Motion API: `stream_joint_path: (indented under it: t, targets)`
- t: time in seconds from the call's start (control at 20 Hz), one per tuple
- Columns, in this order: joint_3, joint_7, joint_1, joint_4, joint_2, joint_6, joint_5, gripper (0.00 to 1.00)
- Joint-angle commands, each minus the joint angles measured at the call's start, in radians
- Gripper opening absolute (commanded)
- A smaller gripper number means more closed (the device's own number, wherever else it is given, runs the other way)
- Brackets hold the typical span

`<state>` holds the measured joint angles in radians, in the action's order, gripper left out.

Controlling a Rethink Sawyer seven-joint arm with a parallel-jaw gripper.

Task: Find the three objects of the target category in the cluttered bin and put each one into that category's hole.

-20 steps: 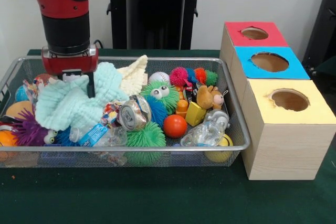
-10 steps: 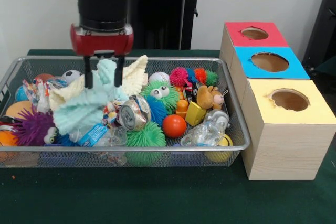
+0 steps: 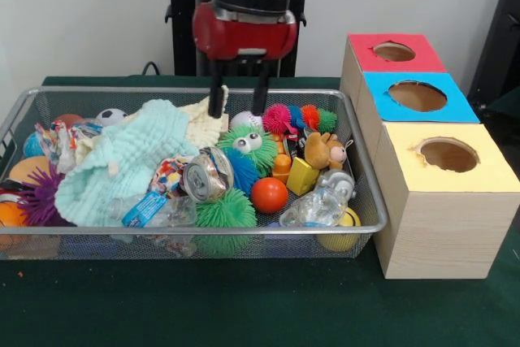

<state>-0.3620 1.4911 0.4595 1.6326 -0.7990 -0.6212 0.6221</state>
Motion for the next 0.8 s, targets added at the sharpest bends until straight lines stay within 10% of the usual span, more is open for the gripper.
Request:
stream_joint_path:
  t: [0.05, 0.8]
  targets:
    - [0.097, 0.183, -0.054, 0.058, 0.013, -0.064, -0.011, 1.00]
    - [0.253, 0.284, -0.125, 0.109, 0.193, 0.317, -0.006, 1.00]
